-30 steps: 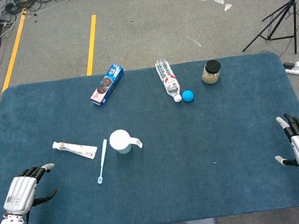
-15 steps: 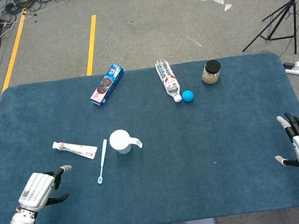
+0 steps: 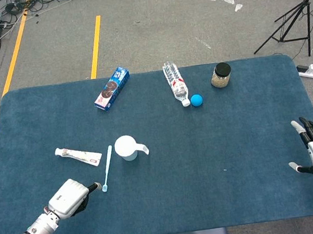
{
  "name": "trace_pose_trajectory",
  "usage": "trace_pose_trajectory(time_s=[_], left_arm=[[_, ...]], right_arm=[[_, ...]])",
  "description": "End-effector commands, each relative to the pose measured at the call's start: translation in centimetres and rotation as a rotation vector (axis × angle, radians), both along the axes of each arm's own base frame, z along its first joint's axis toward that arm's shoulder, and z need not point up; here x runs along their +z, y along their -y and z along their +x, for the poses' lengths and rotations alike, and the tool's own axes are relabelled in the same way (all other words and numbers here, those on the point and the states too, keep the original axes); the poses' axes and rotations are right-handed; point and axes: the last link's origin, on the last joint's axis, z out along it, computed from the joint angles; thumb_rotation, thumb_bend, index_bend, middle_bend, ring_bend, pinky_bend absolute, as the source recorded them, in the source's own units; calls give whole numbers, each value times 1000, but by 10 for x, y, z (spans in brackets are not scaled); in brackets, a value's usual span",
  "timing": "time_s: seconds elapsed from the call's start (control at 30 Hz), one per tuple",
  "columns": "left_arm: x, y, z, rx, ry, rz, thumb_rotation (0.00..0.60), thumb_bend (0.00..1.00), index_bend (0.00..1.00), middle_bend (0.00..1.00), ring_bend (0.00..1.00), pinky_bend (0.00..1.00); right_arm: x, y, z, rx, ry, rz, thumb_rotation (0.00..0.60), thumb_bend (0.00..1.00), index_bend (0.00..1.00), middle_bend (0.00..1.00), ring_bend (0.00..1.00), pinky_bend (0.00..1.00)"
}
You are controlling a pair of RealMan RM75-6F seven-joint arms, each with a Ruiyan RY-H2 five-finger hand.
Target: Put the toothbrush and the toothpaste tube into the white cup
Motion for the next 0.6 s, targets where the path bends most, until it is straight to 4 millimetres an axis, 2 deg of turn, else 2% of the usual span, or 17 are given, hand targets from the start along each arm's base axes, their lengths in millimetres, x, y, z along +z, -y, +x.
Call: trace_pose_trajectory(time_s=[0.03, 0.23, 0.6], left_arm=[[-13, -13, 5, -52, -91, 10, 600, 1000, 211, 1000, 1000, 1000], [-33, -27, 9, -83, -193, 33, 600, 1000, 158, 1000, 1000, 1000], [-57, -43, 15, -67, -237, 17, 600, 1000, 155, 1000, 1000, 1000]], right_arm=[[0, 0, 0, -1, 0, 1, 600, 0, 3, 10, 56, 501], [-1, 0, 0, -1, 0, 6, 600, 0, 3, 10, 56, 501], [2, 0, 0, 1, 6, 0, 600, 0, 3, 10, 56, 501]])
